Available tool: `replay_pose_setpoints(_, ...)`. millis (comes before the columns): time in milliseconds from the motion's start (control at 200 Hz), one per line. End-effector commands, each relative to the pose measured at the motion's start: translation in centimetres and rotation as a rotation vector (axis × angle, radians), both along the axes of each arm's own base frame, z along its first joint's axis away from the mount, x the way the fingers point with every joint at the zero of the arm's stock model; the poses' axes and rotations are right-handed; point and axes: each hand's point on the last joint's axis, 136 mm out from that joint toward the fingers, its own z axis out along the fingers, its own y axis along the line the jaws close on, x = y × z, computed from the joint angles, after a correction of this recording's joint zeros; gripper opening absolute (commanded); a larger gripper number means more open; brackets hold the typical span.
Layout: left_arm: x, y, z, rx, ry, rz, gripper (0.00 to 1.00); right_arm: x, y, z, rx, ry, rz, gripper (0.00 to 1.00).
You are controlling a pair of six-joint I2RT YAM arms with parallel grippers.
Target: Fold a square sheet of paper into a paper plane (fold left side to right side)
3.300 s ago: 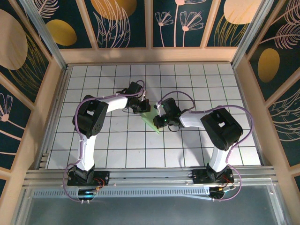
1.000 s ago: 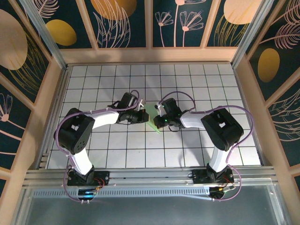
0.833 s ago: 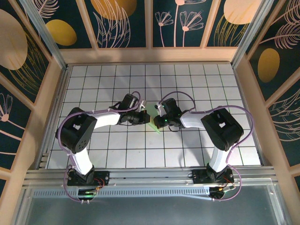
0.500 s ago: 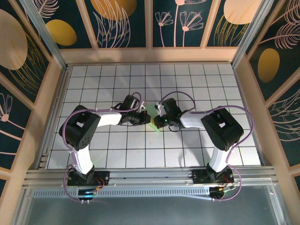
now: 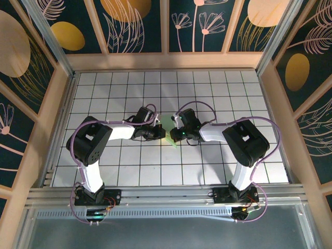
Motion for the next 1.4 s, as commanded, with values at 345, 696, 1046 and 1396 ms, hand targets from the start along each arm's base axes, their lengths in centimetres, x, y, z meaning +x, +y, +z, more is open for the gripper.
replay_pose_setpoints(345, -1.1, 1.5, -2.2, 0.084, 0.032, 0.011, 0.02, -1.8, -1.5, -3.1, -0.087, 0.089, 0.016, 0.00)
replay_pose_setpoints(696, -1.7, 3.0, -4.0, 0.172, 0.060, 0.032, 0.00, -0.3, -0.5, -0.4, -0.002, 0.056, 0.000, 0.04)
replay_pose_setpoints(1046, -1.9, 3.6, -4.9, 0.204, 0.085, 0.056, 0.00, 3.0, -0.5, 5.8, 0.141, -0.031, -0.041, 0.31)
replay_pose_setpoints(1396, -1.7, 3.6, -4.7, 0.202, 0.078, 0.060, 0.00, -3.2, -1.5, 7.3, 0.234, 0.139, 0.040, 0.14)
